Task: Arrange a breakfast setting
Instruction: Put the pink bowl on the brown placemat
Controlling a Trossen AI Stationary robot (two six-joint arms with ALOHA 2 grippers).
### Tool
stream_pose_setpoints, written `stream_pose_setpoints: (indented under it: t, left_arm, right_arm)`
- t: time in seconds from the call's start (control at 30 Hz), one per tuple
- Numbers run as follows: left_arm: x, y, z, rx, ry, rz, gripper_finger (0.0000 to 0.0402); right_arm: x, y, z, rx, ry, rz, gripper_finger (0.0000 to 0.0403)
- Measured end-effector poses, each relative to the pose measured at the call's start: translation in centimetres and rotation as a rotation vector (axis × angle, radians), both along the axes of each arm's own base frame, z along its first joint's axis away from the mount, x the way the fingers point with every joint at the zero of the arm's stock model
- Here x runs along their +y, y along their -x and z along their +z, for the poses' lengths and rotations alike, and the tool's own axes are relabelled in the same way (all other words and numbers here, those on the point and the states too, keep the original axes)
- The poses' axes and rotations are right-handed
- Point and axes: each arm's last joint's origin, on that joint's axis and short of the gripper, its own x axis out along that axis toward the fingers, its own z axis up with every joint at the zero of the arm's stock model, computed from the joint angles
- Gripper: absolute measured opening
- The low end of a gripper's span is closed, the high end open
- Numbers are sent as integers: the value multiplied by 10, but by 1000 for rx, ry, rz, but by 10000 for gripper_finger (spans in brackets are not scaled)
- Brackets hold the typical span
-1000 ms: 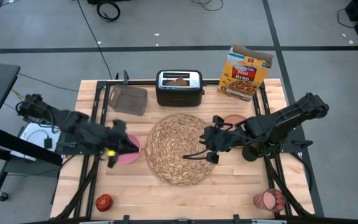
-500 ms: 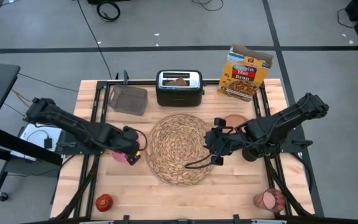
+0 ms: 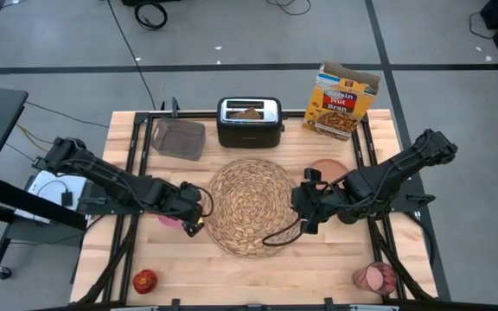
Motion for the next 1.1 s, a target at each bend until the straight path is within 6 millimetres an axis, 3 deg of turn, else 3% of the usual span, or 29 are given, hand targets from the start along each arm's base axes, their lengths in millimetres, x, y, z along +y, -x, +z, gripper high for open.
stream_pose_setpoints:
  t: [0.1, 0.43, 0.6, 0.77, 0.87, 1.0, 1.1]
  left_arm:
    - [-3, 1, -3, 21, 19, -2, 235]
    - [-16, -11, -50, 212, -25, -18, 218]
    - [-22, -11, -54, 226, -23, -35, 143]
    - [-27, -5, -50, 255, -25, -63, 24]
    - [-29, -1, -31, 330, -42, -80, 14]
    - [-32, -7, 38, 319, -153, -205, 7]
    - [-34, -18, 89, 132, -290, -416, 6]
  right_arm:
    - [0, 1, -1, 9, -1, -5, 175]
    - [-1, 4, -2, 43, 30, 17, 175]
    - [-4, 10, 0, 81, 61, 42, 175]
    - [-14, 28, 27, 87, 99, 39, 174]
    - [-23, 43, 48, 56, 118, -5, 174]
    - [-32, 61, 66, -21, 90, -70, 174]
    - [-38, 69, 73, -67, 82, -99, 174]
